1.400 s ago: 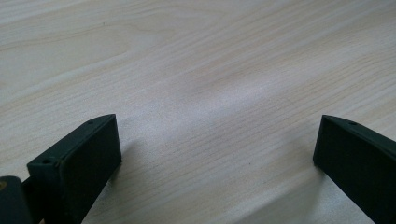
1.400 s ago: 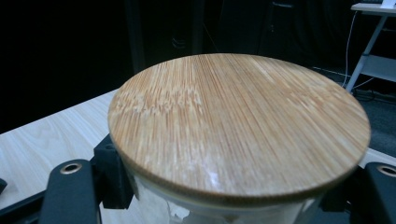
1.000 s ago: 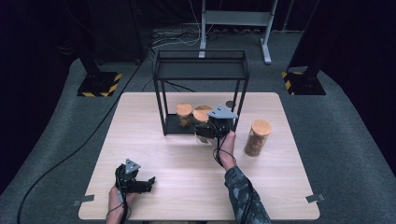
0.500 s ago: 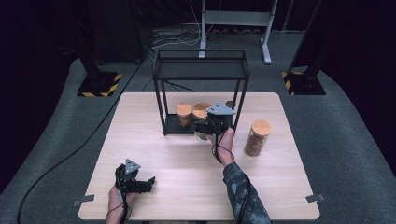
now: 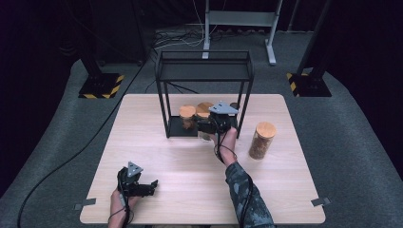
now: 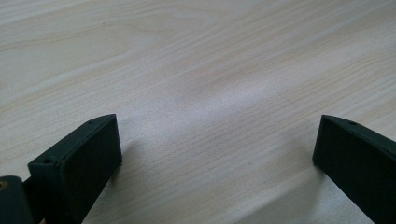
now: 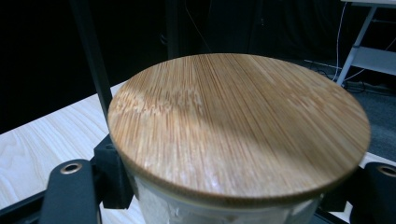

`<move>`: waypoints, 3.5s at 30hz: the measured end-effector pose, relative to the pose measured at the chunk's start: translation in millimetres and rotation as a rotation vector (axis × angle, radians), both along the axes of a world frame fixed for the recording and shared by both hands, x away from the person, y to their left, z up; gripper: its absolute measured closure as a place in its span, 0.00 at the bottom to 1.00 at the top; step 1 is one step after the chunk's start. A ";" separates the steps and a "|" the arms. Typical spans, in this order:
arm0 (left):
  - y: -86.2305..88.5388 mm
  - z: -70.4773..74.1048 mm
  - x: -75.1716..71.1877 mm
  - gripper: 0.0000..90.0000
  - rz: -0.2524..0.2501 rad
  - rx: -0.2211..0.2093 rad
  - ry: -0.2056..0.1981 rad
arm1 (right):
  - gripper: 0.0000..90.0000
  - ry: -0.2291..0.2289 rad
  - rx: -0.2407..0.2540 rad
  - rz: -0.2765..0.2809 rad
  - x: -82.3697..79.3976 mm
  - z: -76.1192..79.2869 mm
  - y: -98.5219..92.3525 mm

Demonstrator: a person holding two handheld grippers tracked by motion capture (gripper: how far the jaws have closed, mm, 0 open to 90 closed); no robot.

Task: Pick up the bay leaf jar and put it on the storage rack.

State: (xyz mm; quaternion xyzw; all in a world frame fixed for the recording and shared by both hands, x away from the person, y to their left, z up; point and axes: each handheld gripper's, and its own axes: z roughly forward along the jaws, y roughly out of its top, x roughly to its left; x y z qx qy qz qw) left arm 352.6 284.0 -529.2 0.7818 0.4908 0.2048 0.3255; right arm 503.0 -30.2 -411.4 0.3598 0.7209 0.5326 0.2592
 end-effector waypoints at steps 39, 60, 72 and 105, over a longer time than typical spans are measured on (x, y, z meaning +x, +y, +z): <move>-0.3 0.1 -0.4 0.01 -0.007 0.000 -0.004 | 0.27 0.025 -0.025 -0.052 39.5 -1.1 5.5; -0.5 0.0 -0.5 0.01 -0.007 -0.002 -0.003 | 0.27 0.050 0.003 -0.080 54.3 -3.5 4.9; -0.5 0.0 -0.5 0.01 -0.009 -0.002 -0.003 | 0.27 0.053 -0.002 -0.090 61.5 -5.8 6.9; -0.5 0.1 -0.5 0.02 -0.010 -0.001 -0.003 | 0.27 0.080 0.023 -0.143 78.4 -27.0 12.4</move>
